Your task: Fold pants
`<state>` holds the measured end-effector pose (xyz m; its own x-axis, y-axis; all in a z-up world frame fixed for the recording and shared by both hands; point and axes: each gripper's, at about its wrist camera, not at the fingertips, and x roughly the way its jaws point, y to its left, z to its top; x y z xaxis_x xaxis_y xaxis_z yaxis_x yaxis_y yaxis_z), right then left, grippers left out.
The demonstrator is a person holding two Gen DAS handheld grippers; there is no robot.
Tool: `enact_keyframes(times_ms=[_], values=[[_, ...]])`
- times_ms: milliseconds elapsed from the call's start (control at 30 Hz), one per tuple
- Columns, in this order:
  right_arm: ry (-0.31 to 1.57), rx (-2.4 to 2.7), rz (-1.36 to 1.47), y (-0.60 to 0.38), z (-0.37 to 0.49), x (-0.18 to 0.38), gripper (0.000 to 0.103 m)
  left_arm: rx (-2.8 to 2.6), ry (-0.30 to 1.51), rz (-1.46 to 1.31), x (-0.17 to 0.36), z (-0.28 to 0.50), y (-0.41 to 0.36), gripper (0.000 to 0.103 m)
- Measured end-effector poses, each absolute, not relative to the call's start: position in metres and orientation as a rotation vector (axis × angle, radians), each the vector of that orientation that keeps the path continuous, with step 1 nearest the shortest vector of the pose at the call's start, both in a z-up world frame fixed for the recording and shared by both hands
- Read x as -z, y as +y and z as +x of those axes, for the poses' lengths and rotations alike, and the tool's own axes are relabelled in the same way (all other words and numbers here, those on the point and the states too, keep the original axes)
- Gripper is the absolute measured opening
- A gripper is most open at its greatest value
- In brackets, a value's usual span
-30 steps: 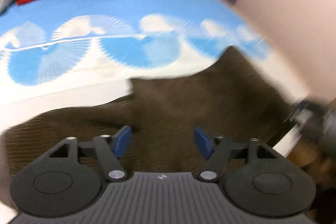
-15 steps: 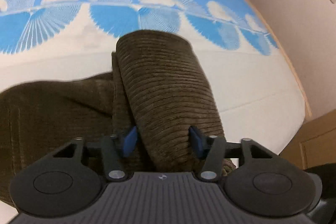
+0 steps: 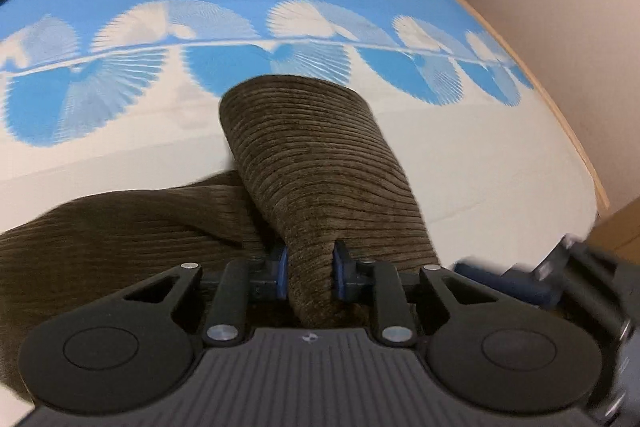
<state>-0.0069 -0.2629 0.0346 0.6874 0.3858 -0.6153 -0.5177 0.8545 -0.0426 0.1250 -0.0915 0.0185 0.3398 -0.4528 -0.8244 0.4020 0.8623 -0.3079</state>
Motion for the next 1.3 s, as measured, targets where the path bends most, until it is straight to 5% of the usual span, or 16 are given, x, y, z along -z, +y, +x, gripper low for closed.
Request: enact_keyframes(times_ms=[233,500,600,667,700,1167,1200,1300], values=[[0.640,-0.378,0.056,-0.281,0.023,-0.042,0.068,0.370,1.082,-0.050,-0.020,0.118,0.011,0.023],[0.907,-0.222,0.202,-0.265,0.068,0.014,0.071,0.140,1.065,-0.126,-0.013,0.107,0.125,0.024],[0.984,-0.218,0.292,-0.257,0.080,0.034,0.074,0.075,1.095,-0.157,-0.003,0.109,0.151,0.038],[1.020,-0.226,0.325,-0.250,0.086,0.043,0.077,0.086,1.103,-0.202,0.005,0.111,0.163,0.083],[1.030,-0.232,0.338,-0.246,0.088,0.047,0.079,0.095,1.108,-0.234,0.011,0.113,0.166,0.087],[1.113,-0.362,0.400,-0.208,0.119,0.067,0.095,0.132,1.255,-0.349,0.070,0.156,0.145,0.088],[1.112,-0.369,0.383,-0.206,0.120,0.068,0.089,0.131,1.251,-0.330,0.070,0.158,0.141,0.087],[1.086,-0.348,0.340,-0.204,0.121,0.061,0.047,0.135,1.202,-0.260,0.060,0.160,0.128,0.068]])
